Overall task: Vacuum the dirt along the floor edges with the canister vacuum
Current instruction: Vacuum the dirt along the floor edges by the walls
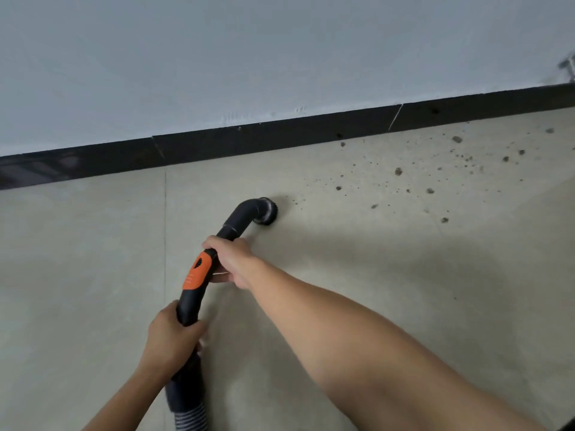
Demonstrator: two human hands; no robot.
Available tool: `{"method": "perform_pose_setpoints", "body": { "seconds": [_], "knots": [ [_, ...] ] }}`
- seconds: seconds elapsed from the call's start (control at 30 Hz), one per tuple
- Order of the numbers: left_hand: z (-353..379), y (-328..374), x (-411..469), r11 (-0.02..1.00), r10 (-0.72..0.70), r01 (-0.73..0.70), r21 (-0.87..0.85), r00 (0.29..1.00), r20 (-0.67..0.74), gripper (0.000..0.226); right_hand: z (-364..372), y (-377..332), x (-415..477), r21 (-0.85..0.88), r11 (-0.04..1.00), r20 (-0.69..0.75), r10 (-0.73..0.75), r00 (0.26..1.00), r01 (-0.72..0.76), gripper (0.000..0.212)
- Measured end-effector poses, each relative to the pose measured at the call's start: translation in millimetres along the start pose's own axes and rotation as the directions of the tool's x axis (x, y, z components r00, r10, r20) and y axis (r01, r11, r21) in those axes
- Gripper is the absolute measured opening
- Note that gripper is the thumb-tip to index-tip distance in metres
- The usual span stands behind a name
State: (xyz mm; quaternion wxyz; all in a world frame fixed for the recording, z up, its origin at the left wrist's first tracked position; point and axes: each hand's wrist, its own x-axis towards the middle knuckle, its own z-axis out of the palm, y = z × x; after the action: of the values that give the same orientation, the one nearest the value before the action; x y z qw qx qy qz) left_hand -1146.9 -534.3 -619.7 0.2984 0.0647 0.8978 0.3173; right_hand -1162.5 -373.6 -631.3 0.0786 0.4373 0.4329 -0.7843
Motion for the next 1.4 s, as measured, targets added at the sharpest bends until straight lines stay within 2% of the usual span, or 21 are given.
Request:
{"method": "perform_pose_setpoints", "body": {
  "seconds": [0.23,0.37,0.43,0.6,0.67,0.8,0.9,0.97,1.07,1.23,1.4],
  "knots": [
    [60,84,44,0.99,0.137,-0.14,0.01,0.981,0.14,0.011,-104,-52,18,0.089,0.992,-0.154,-0.07,0.986,0.085,0.017],
    [88,120,59,0.985,0.162,-0.171,0.03,0.966,0.199,0.012,-148,-70,28,0.165,0.977,-0.245,-0.093,0.965,0.136,0.022],
    [83,118,58,0.989,0.133,-0.142,0.05,0.979,0.154,0.011,-138,-72,32,0.157,0.98,-0.211,-0.088,0.974,0.122,0.019],
    [41,86,51,0.997,-0.034,0.035,0.067,0.999,-0.026,0.013,-70,-70,47,0.043,0.999,0.027,-0.012,1.0,0.011,0.016],
    [38,87,54,0.995,-0.05,0.056,0.086,0.996,-0.073,0.013,-63,-76,50,0.025,1.0,0.084,-0.006,0.996,0.004,0.018],
    [68,124,65,0.993,0.017,-0.012,0.12,0.999,-0.045,0.015,-116,-101,47,0.048,0.999,0.048,-0.028,0.998,0.025,0.014],
    [98,153,61,0.987,0.061,-0.064,0.147,0.998,0.03,0.017,-169,-111,37,0.083,0.996,-0.039,-0.015,0.999,0.018,0.022],
    [103,158,49,0.979,0.065,-0.074,0.189,0.996,0.055,0.018,-186,-105,25,0.083,0.996,-0.048,0.02,0.999,-0.016,0.024],
    [85,144,21,0.97,0.004,-0.011,0.245,1.0,0.027,0.018,-172,-88,4,0.032,0.996,0.043,0.085,0.995,-0.086,0.024],
    [44,103,-28,0.956,-0.157,0.182,0.23,0.98,-0.125,0.015,-105,-58,-14,-0.118,0.974,0.22,0.215,0.952,-0.193,0.023],
    [43,83,-20,0.961,-0.214,0.243,0.131,0.956,-0.2,0.017,-72,-61,3,-0.231,0.966,0.3,0.181,0.937,-0.112,0.024]
  ]
}}
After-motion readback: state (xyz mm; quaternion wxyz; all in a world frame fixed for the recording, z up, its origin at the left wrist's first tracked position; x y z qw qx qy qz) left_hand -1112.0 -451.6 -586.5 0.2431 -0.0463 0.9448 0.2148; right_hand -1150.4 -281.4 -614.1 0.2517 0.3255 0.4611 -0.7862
